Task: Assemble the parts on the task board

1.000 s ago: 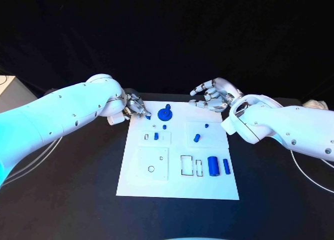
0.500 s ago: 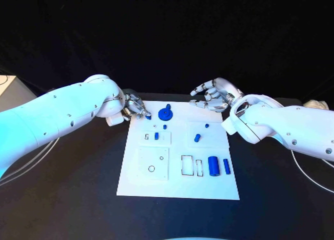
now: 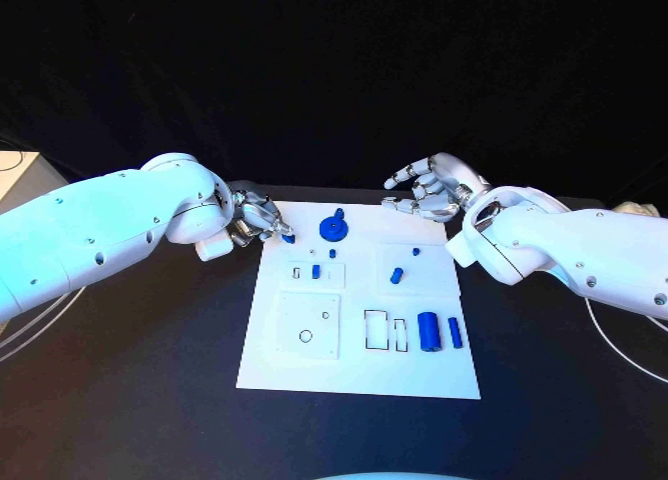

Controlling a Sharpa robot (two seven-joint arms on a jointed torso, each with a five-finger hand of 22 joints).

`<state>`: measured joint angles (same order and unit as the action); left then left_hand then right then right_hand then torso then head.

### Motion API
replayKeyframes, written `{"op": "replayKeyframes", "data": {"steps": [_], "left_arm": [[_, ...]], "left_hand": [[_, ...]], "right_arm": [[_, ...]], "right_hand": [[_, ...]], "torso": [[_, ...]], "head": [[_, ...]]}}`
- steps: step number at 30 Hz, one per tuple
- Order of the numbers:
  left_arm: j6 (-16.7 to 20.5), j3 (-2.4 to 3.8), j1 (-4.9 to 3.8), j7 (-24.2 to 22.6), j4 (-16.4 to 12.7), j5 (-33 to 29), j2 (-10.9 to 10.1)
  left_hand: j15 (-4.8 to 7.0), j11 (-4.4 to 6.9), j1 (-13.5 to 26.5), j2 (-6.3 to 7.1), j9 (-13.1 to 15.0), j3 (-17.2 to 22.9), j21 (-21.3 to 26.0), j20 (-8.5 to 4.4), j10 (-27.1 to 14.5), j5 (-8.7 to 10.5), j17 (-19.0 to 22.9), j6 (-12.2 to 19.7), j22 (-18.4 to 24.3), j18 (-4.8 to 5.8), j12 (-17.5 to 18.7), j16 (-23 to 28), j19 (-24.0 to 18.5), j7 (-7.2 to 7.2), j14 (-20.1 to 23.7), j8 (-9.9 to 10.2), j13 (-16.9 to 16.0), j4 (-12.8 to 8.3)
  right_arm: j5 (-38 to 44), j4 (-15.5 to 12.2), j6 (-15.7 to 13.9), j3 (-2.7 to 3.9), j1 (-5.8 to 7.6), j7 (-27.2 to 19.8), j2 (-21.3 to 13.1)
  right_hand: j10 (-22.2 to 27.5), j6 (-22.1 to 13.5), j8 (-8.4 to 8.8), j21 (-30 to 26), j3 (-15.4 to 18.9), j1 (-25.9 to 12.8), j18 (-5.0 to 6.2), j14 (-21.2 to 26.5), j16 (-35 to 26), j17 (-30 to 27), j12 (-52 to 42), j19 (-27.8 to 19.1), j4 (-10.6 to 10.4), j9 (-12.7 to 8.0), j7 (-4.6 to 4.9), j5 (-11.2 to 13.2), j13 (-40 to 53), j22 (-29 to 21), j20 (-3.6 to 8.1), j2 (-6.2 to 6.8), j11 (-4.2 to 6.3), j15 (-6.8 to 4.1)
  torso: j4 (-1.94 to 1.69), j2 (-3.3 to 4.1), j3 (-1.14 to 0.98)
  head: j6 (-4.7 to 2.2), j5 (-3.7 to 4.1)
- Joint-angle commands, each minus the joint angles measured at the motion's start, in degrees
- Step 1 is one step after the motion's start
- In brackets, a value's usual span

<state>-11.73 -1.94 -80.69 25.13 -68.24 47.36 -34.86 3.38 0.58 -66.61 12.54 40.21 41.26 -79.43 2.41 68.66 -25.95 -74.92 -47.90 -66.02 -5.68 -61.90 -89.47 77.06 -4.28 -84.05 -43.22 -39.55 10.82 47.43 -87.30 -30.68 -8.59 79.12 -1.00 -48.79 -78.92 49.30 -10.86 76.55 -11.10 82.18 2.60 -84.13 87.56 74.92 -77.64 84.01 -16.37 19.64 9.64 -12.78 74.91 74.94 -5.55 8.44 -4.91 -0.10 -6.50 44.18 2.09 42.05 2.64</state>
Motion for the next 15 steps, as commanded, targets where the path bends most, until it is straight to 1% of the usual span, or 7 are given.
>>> {"op": "replayKeyframes", "data": {"steps": [1,4,6,10,11,15], "left_arm": [[1.71,-0.03,-0.07,1.08,-2.07,-1.03,-0.73],[1.99,-0.10,-0.06,1.63,-3.52,-0.75,-1.37],[2.58,-0.27,-0.05,2.00,-4.54,-0.31,-1.75],[4.45,-0.96,-0.02,2.28,-6.64,1.73,-2.38],[4.63,-1.04,-0.02,2.29,-6.81,1.94,-2.41],[6.25,-1.80,0.06,2.32,-8.23,4.68,-2.58]], "left_hand": [[0.57,0.05,0.65,-0.05,7.22,10.28,-0.37,0.03,0.55,-1.23,-14.62,-0.95,-0.49,0.74,-0.34,-0.29,0.49,0.45,-5.79,0.02,-0.50,-10.83],[0.72,0.21,0.99,0.11,7.28,10.27,-0.48,-0.11,1.13,-2.35,-14.95,-1.32,-0.66,0.76,-0.62,-0.47,0.62,0.61,-5.91,0.07,-1.07,-11.06],[0.78,0.27,1.13,0.19,7.31,10.26,-0.46,-0.16,1.37,-2.80,-15.08,-1.48,-0.60,0.75,-0.74,-0.53,0.60,0.68,-5.95,0.08,-1.29,-11.15],[0.90,0.40,1.42,0.29,7.38,10.26,-0.43,-0.28,1.92,-3.64,-15.08,-1.79,-0.51,0.73,-1.09,-0.53,0.59,0.81,-5.95,0.08,-1.93,-11.30],[0.90,0.40,1.42,0.29,7.38,10.26,-0.43,-0.28,1.92,-3.64,-15.08,-1.79,-0.51,0.73,-1.09,-0.53,0.59,0.81,-5.95,0.08,-1.93,-11.30],[0.98,0.49,1.58,0.38,7.42,10.27,-0.52,-0.35,2.23,-4.16,-15.08,-1.98,-0.69,0.76,-1.28,-0.53,0.71,0.90,-5.95,0.06,-2.26,-11.43]], "right_arm": [[0.04,0.06,0.35,0.02,0.01,-0.26,-0.07],[0.04,0.11,0.35,0.02,0.01,-0.25,-0.07],[0.03,0.13,0.36,0.02,0.02,-0.26,-0.07],[-0.02,0.21,0.36,0.02,0.01,-0.28,-0.04],[-0.02,0.21,0.36,0.02,0.01,-0.29,-0.04],[-0.05,0.29,0.37,0.02,0.01,-0.32,0.04]], "right_hand": [[0.32,-0.31,0.03,-0.21,-0.23,-0.57,0.71,-4.69,-0.39,11.02,0.23,0.71,0.04,-0.06,0.11,-0.15,3.90,4.37,-0.38,-0.05,0.15,0.32],[0.32,-0.31,0.03,-0.21,-0.23,-0.57,0.71,-4.69,-0.39,11.02,0.23,0.71,0.04,-0.06,0.11,-0.15,3.90,4.37,-0.38,-0.05,0.15,0.32],[0.32,-0.31,0.03,-0.21,-0.23,-0.57,0.71,-4.69,-0.39,11.02,0.23,0.71,0.04,-0.06,0.11,-0.15,3.90,4.37,-0.38,-0.05,0.15,0.32],[0.32,-0.31,0.03,-0.21,-0.23,-0.57,0.71,-4.69,-0.39,11.02,0.23,0.71,0.04,-0.06,0.11,-0.15,3.90,4.37,-0.38,-0.05,0.15,0.32],[0.32,-0.31,0.03,-0.21,-0.23,-0.57,0.71,-4.69,-0.39,11.02,0.23,0.71,0.04,-0.06,0.11,-0.15,3.90,4.37,-0.38,-0.05,0.15,0.32],[0.32,-0.31,0.03,-0.21,-0.23,-0.57,0.71,-4.69,-0.39,11.02,0.23,0.71,0.04,-0.06,0.11,-0.15,3.90,4.37,-0.38,-0.05,0.15,0.32]], "torso": [[-0.26,-0.32,0.00],[-0.26,-0.36,-0.01],[-0.32,-0.43,0.01],[-0.38,-0.36,0.08],[-0.39,-0.37,0.08],[-0.35,-0.31,0.12]], "head": [[0.11,0.04],[0.08,-0.03],[0.11,-0.03],[0.06,-0.10],[0.06,-0.09],[0.06,-0.15]]}}
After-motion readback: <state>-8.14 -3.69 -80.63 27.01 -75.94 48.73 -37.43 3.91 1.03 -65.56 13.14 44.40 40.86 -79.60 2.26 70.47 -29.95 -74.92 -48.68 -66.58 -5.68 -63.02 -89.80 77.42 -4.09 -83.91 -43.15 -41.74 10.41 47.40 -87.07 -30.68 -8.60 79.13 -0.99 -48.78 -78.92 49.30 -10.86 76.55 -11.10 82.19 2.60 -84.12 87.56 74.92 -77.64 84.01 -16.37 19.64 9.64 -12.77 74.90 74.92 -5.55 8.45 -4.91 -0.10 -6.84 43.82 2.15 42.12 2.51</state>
